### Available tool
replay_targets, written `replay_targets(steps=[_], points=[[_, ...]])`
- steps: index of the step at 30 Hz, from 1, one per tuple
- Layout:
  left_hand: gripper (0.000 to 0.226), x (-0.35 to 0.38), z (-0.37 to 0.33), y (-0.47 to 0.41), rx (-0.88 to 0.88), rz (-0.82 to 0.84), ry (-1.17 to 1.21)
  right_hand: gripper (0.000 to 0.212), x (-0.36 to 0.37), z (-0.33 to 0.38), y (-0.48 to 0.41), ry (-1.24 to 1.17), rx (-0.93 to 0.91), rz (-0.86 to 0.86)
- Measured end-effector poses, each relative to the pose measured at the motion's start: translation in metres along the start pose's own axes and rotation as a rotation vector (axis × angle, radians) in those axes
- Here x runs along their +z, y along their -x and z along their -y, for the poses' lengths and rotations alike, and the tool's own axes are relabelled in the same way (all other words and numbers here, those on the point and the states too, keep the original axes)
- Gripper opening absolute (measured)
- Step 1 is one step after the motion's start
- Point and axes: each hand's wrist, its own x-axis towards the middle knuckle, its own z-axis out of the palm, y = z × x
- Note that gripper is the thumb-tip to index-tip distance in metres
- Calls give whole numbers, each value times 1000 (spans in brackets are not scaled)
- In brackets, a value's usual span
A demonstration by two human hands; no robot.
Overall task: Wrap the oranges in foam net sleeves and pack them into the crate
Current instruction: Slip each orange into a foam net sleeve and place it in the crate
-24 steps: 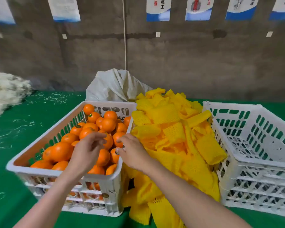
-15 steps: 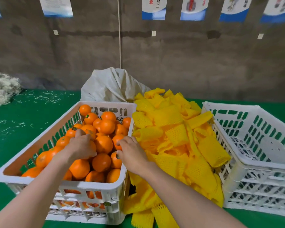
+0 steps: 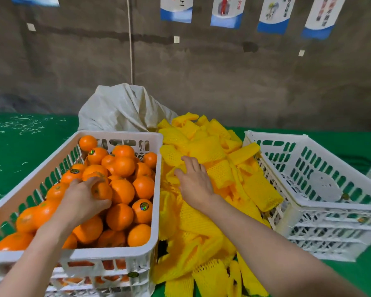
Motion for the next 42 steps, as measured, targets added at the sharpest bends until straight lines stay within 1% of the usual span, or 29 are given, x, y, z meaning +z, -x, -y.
replay_targets(steps=[2,4,6,7,8,9,10,11,13,14,15,17,19,21,22,23,25,27,29,31,33,34,35,36,38,39,40,41,42], points=[[71,-2,-6,2,62,-117,129,32,-3,-9,-3,44,17,30],[69,-5,-18,3,91,-204,391,27,-17,-18,-1,-78,35,-59],[50,-8,-36,5,69,-179,694,23,-39,-27,2,-307,82,-215],[39,-9,-46,5,53,-128,845,20,-53,-33,3,-415,102,-256],[28,-9,-57,5,39,-74,960,18,-66,-38,5,-533,117,-261],[20,-10,-69,5,17,-26,1032,15,-79,-43,8,-680,132,-227],[18,-9,-82,5,-21,22,1114,11,-90,-47,13,-847,150,-150],[21,-7,-96,7,-80,88,1261,8,-100,-50,19,-1028,158,-43],[22,-4,-125,14,-195,267,1563,9,-114,-51,33,-1397,166,184],[24,0,-138,18,-231,330,1634,10,-116,-51,40,-1549,177,285],[29,4,-151,22,-252,358,1651,12,-117,-50,46,-1653,183,361],[38,17,-173,31,-282,365,1669,19,-116,-47,57,-1735,177,445],[31,31,-191,41,-275,364,1684,15,-110,-47,64,-1755,182,477],[23,45,-205,52,-244,337,1663,14,-104,-55,69,-1712,211,470],[18,52,-209,56,-232,312,1664,15,-100,-62,70,-1629,226,421],[15,58,-213,60,-221,285,1667,16,-96,-69,71,-1510,246,329],[23,68,-219,67,-159,230,1649,20,-86,-87,74,-1341,285,99],[38,79,-224,75,-53,239,1652,18,-79,-100,79,-1278,318,-66],[48,86,-231,84,12,268,1669,13,-72,-107,86,-1228,327,-154],[57,92,-239,92,34,296,1687,10,-64,-109,92,-1181,316,-207],[78,99,-246,97,31,298,1698,7,-57,-108,94,-1172,328,-265],[82,101,-249,99,21,276,1705,8,-55,-106,96,-1200,348,-292],[77,102,-251,101,16,237,1695,11,-54,-104,98,-1251,364,-322],[63,102,-253,102,20,191,1658,12,-55,-101,101,-1316,372,-346],[33,100,-255,102,39,92,1478,13,-54,-96,106,-1485,376,-334],[28,100,-255,101,38,56,1411,15,-53,-94,108,-1575,401,-294],[27,99,-254,99,31,39,1366,21,-52,-93,108,-1651,456,-238],[28,100,-252,98,20,22,1332,26,-50,-92,106,-1692,507,-172],[29,100,-250,98,2,5,1321,34,-50,-92,104,-1681,512,-121]])
